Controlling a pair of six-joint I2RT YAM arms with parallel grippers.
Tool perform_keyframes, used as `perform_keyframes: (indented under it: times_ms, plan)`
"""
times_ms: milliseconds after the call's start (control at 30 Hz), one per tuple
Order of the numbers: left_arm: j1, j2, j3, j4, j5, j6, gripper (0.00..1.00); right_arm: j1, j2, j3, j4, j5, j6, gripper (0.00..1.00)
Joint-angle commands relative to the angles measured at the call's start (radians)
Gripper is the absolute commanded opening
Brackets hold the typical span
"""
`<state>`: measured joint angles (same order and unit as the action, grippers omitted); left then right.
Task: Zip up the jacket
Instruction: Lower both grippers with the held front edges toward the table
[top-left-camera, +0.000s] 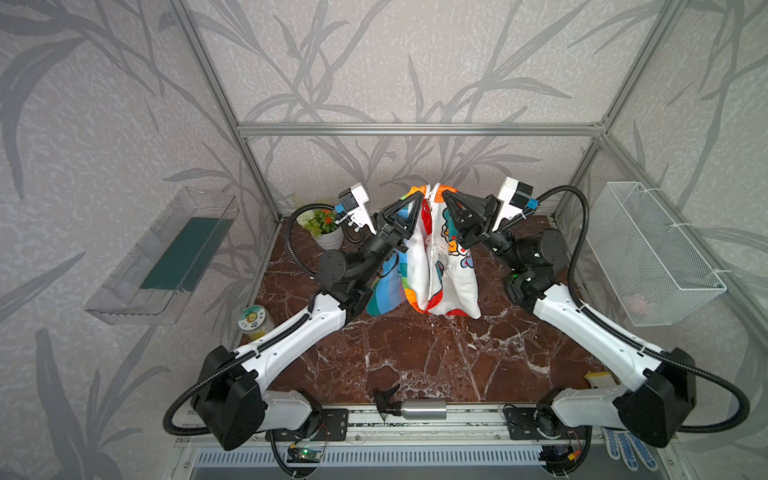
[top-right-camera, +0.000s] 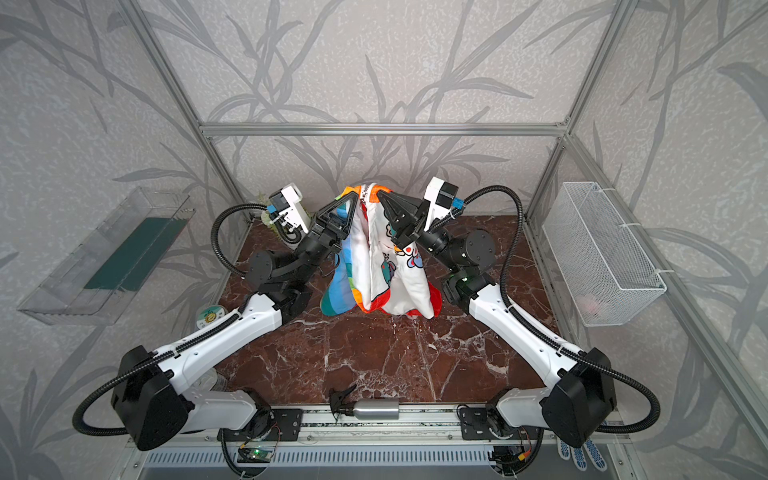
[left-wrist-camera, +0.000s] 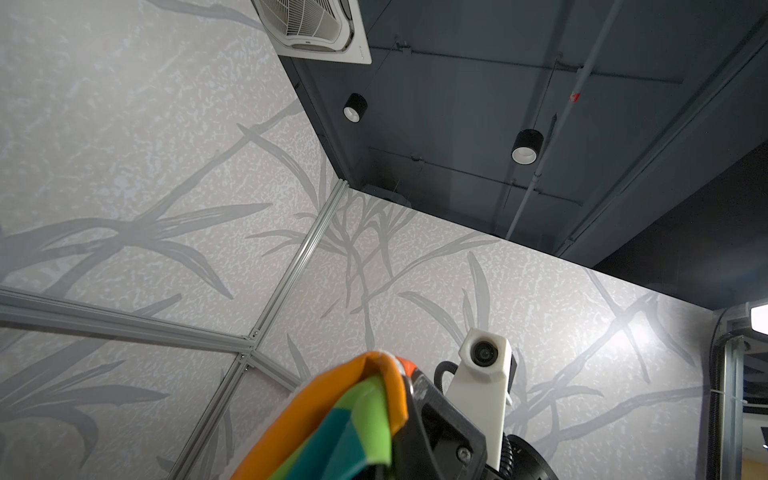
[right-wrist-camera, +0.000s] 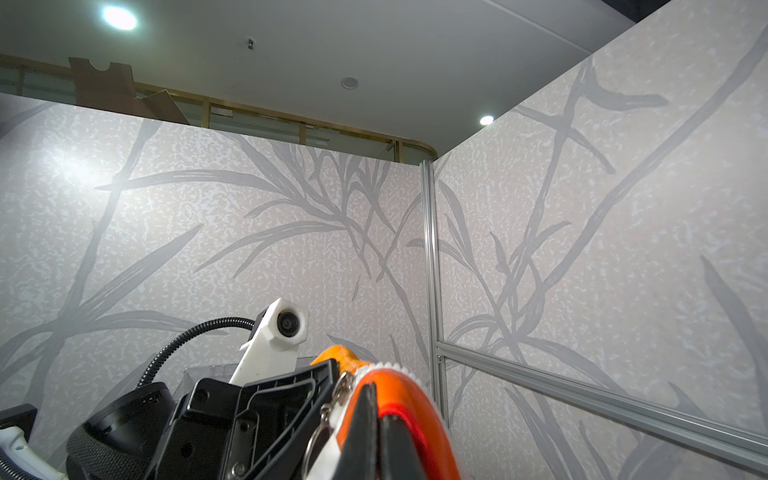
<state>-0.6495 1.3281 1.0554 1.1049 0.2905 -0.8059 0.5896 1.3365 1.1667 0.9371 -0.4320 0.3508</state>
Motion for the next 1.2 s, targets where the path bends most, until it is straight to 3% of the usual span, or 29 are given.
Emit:
perform_keyframes:
  times_ms: [0,300,533,833,1100,1167]
  plan:
    - [0.003,-0.045,-0.005,-0.022,0.042,0.012,0.00,-0.007,-0.040,0.059,0.040,0.002,0.014,0.00]
    - [0.003,-0.064,-0.029,-0.044,0.052,0.063,0.00,-0.015,-0.011,0.045,0.108,0.046,0.082,0.00]
    - [0.016,-0.059,-0.047,-0.099,0.062,0.067,0.00,-0.020,-0.018,0.012,0.062,0.068,0.087,0.00]
    - [0.026,-0.014,-0.296,0.004,0.032,-0.025,0.00,-0.019,-0.055,-0.307,0.110,0.184,0.145,0.00]
    - [-0.037,0.100,-0.471,0.092,0.024,-0.022,0.00,-0.002,-0.072,-0.578,0.150,0.242,0.251,0.01]
    - [-0.045,0.125,-0.491,0.119,0.027,-0.033,0.00,0.000,-0.079,-0.628,0.174,0.269,0.270,0.05]
